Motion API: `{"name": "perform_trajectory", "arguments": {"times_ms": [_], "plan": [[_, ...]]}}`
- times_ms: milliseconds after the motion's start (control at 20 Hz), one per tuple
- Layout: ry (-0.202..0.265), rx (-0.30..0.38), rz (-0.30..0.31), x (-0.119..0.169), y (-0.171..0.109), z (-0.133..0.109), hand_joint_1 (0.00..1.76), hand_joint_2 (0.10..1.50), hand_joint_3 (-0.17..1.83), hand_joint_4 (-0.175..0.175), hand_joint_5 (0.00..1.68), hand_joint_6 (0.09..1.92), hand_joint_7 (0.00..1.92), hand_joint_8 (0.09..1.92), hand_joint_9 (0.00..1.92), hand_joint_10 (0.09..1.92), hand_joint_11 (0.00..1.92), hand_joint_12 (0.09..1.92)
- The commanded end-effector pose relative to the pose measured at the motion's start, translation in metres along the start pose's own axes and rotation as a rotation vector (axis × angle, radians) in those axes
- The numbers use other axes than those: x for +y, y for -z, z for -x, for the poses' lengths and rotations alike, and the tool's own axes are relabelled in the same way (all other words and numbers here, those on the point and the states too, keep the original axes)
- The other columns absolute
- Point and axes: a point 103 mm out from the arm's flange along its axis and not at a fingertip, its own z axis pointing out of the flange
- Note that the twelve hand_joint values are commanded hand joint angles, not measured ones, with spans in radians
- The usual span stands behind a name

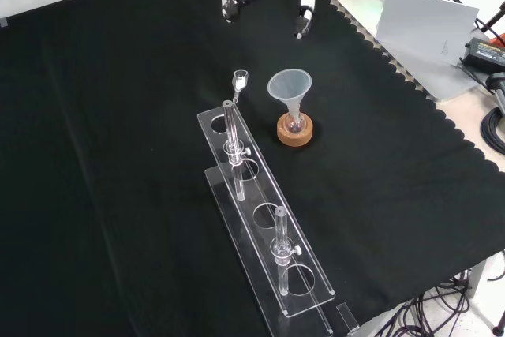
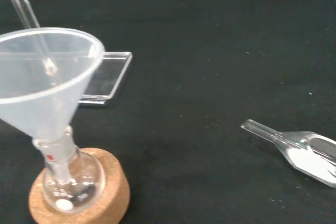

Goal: Pick up the weighing funnel.

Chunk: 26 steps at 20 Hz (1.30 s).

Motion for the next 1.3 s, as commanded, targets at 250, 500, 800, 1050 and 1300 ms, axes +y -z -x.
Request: {"name": "perform_trajectory", "arguments": {"times_ms": [250, 500, 800, 1050, 1300], "plan": [[-0.085, -0.011, -0.018, 0.015, -0.009, 0.046, 0.53, 0.62, 0.30, -0.033, 0.19, 0.09, 0.24, 0.56, 0.19, 0.72, 0.00, 1.11], [-0.126, 0.008, 0.007, 0.021, -0.010, 0.075, 0.54, 0.63, 0.30, -0.035, 0.20, 0.09, 0.26, 0.56, 0.20, 0.73, 0.00, 1.11], [-0.158, 0.011, 0.009, 0.021, -0.015, 0.102, 0.56, 0.64, 0.28, -0.038, 0.25, 0.09, 0.31, 0.56, 0.25, 0.72, 0.00, 1.17], [-0.174, 0.024, 0.003, 0.020, -0.023, 0.109, 0.57, 0.65, 0.28, -0.038, 0.27, 0.09, 0.32, 0.55, 0.27, 0.71, 0.00, 1.20], [-0.185, 0.033, -0.012, 0.015, -0.036, 0.104, 0.58, 0.65, 0.27, -0.032, 0.35, 0.09, 0.39, 0.56, 0.29, 0.71, 0.00, 1.21]]}}
